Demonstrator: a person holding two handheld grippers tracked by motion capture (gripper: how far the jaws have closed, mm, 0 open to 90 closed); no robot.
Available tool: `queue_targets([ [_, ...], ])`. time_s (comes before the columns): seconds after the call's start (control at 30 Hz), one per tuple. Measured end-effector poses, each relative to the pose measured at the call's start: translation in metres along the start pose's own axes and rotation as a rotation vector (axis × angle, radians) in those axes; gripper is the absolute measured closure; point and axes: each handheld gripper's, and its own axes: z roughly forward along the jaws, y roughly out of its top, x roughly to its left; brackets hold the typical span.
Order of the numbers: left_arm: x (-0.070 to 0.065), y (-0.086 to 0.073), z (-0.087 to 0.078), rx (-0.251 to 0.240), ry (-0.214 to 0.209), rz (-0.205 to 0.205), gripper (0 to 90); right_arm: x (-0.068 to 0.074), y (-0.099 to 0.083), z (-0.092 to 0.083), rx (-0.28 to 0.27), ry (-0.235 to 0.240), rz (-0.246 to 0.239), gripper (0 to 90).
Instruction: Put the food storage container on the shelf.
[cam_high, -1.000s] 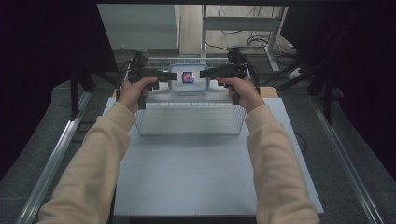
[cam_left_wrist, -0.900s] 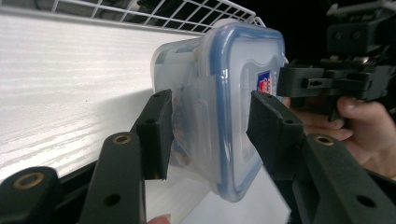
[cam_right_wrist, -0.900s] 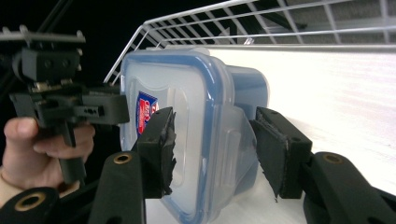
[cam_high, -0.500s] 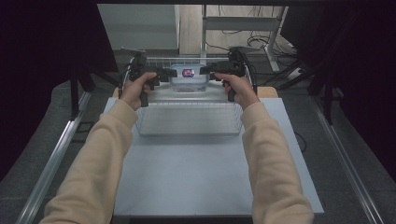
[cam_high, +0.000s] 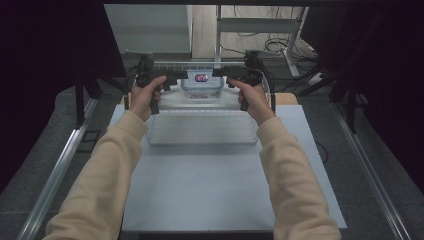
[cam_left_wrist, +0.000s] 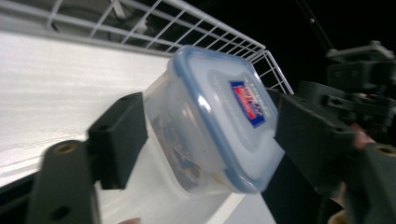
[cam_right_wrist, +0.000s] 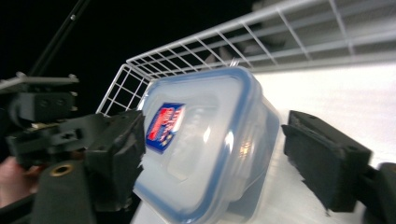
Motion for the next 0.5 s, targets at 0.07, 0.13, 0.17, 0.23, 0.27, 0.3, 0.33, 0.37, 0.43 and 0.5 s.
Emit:
queue_targets([
  [0.07, -0.011, -0.007, -0.009, -0.028, 0.035, 0.062, 22.2, 0.011, -0.006, -0.008, -0.020, -0.028, -0.094, 15.6],
  [0.13, -0.020, -0.016, -0.017, -0.058, 0.079, 0.124, 23.4, 0.022, -0.016, -0.022, -0.045, -0.053, -0.212, 15.9],
  [0.17, -0.026, -0.021, -0.021, -0.066, 0.091, 0.161, 23.4, 0.025, -0.020, -0.027, -0.050, -0.053, -0.246, 15.9],
  [0.23, -0.033, -0.033, -0.030, -0.062, 0.110, 0.224, 23.4, 0.029, -0.033, -0.040, -0.058, -0.047, -0.318, 16.9],
  [0.27, -0.036, -0.041, -0.034, -0.060, 0.114, 0.242, 23.4, 0.029, -0.040, -0.046, -0.054, -0.042, -0.344, 17.3],
  [0.3, -0.039, -0.051, -0.039, -0.046, 0.116, 0.277, 23.4, 0.029, -0.047, -0.051, -0.047, -0.041, -0.366, 17.6],
  [0.33, -0.041, -0.057, -0.042, -0.037, 0.107, 0.295, 23.4, 0.027, -0.056, -0.057, -0.045, -0.046, -0.391, 18.2],
  [0.37, -0.043, -0.066, -0.046, -0.031, 0.089, 0.315, 23.4, 0.026, -0.062, -0.061, -0.045, -0.047, -0.401, 18.5],
  [0.43, -0.046, -0.084, -0.055, -0.026, 0.081, 0.351, 23.5, 0.021, -0.077, -0.070, -0.041, -0.048, -0.427, 18.7],
  [0.5, -0.048, -0.102, -0.062, -0.033, 0.083, 0.385, 23.6, 0.017, -0.094, -0.079, -0.047, -0.060, -0.445, 19.3],
])
